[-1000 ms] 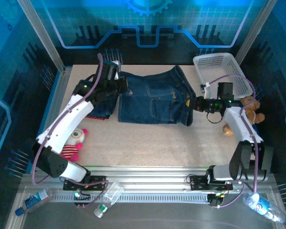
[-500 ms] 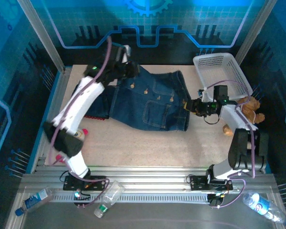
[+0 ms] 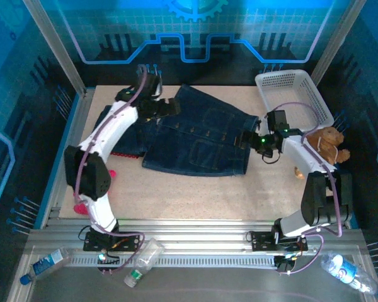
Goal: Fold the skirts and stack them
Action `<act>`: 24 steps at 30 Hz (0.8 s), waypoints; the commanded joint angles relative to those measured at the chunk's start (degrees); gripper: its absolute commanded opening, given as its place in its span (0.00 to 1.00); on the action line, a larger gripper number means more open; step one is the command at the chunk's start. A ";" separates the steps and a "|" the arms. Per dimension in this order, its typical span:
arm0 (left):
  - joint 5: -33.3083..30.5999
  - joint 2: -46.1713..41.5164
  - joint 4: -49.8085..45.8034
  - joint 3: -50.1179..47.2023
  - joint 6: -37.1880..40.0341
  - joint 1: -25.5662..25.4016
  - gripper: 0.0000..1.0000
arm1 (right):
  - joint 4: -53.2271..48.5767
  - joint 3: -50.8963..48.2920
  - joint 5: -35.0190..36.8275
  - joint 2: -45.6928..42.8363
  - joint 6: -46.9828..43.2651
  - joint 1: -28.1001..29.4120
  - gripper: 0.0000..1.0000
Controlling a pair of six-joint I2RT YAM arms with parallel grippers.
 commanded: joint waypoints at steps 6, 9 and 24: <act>1.76 -7.23 1.49 -14.62 -3.98 4.04 0.99 | -3.09 -1.50 1.46 7.07 3.58 3.81 0.82; 1.49 -8.92 2.06 -18.05 -4.94 4.41 0.99 | -1.57 -3.60 0.90 5.98 6.44 4.02 0.68; 4.97 -8.43 5.26 -23.37 -8.13 4.68 0.99 | 4.25 -7.70 -4.42 4.50 7.97 4.33 0.16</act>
